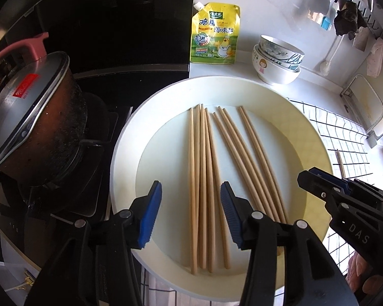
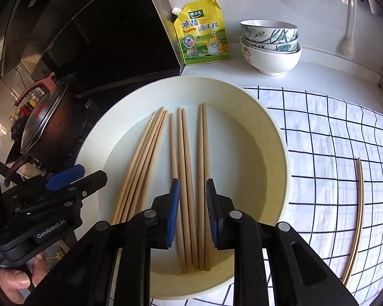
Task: Organize utensils
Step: 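Open the left gripper in the basin while the right gripper releases its chopstick, then withdraw both open grippers from the basin back over the cloth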
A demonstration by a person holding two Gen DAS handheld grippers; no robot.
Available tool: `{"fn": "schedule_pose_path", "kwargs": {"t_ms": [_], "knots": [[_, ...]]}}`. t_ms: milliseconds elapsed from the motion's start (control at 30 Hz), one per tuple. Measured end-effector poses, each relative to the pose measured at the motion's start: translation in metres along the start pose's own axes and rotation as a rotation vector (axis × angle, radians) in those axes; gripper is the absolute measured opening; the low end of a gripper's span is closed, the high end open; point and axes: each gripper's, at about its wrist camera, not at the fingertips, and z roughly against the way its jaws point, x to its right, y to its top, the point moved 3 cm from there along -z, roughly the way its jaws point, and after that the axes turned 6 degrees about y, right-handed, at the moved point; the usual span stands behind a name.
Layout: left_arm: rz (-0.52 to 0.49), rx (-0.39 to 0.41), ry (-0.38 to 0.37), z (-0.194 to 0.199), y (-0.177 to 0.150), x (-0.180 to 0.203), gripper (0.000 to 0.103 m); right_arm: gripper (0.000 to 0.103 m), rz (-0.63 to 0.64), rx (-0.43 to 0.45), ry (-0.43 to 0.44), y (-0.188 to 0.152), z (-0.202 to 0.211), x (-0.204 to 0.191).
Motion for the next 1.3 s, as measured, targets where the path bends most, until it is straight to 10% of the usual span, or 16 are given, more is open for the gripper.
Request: {"fn": "schedule_pose_path", "kwargs": {"t_ms": [533, 1300], "knots": [[-0.031, 0.022, -0.036, 0.025, -0.008, 0.053, 0.051, 0.026, -0.012, 0.044, -0.029, -0.014, 0.052, 0.041], [-0.141, 0.036, -0.164, 0.048, -0.019, 0.210, 0.064, 0.037, -0.164, 0.061, -0.176, -0.075, 0.129, 0.202]]}}
